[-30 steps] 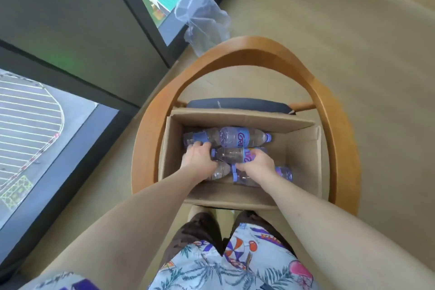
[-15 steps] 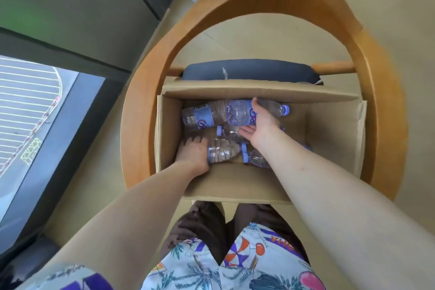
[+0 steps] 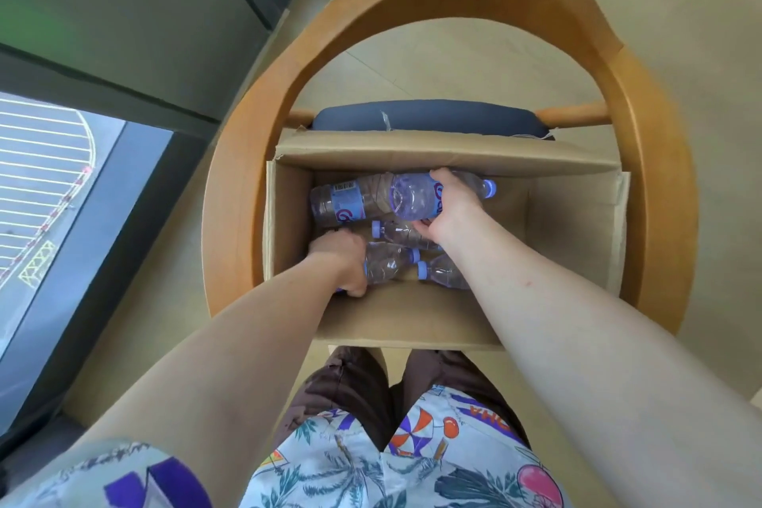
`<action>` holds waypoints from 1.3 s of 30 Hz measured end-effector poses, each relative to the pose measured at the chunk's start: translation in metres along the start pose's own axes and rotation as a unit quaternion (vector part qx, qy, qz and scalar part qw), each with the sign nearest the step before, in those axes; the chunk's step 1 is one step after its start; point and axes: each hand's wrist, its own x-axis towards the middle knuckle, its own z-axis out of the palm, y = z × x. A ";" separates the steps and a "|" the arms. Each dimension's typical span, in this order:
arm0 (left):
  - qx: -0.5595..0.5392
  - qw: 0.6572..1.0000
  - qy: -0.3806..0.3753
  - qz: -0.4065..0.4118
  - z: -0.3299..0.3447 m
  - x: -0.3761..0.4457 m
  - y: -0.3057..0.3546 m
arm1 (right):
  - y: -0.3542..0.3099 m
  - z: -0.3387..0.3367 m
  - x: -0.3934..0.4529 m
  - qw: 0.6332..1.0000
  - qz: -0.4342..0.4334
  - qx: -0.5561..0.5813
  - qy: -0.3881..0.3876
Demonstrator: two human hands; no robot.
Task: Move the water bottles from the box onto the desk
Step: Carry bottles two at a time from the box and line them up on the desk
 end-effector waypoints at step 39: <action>-0.273 0.948 0.111 -0.118 -0.028 -0.113 -0.004 | 0.037 -0.083 -0.084 0.933 -0.049 -0.231 -0.272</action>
